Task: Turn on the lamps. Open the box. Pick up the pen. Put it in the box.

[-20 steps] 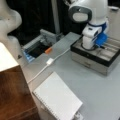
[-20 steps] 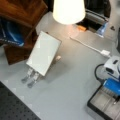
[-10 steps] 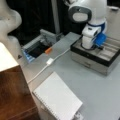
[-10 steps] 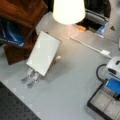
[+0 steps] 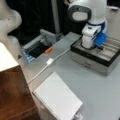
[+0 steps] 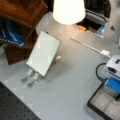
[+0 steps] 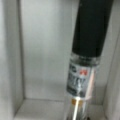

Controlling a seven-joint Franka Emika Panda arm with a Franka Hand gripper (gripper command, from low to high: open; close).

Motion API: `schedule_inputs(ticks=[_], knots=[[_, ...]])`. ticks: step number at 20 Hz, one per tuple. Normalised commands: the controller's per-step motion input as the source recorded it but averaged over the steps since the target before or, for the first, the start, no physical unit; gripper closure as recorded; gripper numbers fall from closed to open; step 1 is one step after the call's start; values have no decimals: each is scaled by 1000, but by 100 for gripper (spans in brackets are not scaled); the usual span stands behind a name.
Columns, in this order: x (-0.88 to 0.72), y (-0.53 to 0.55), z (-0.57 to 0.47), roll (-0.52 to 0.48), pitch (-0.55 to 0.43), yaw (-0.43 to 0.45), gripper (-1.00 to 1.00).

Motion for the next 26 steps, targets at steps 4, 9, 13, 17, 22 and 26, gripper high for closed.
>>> schedule_inputs(ticks=[4,9,13,17,22,26], knots=[[-18,-161,201,-118,-12,3,-100],[47,-294,307,-36,46,-4,-100],[132,-477,353,22,56,6,-100],[176,-596,319,59,65,21,-100],[111,-467,210,80,39,-11,-100],[86,-425,146,83,40,-87,-100]])
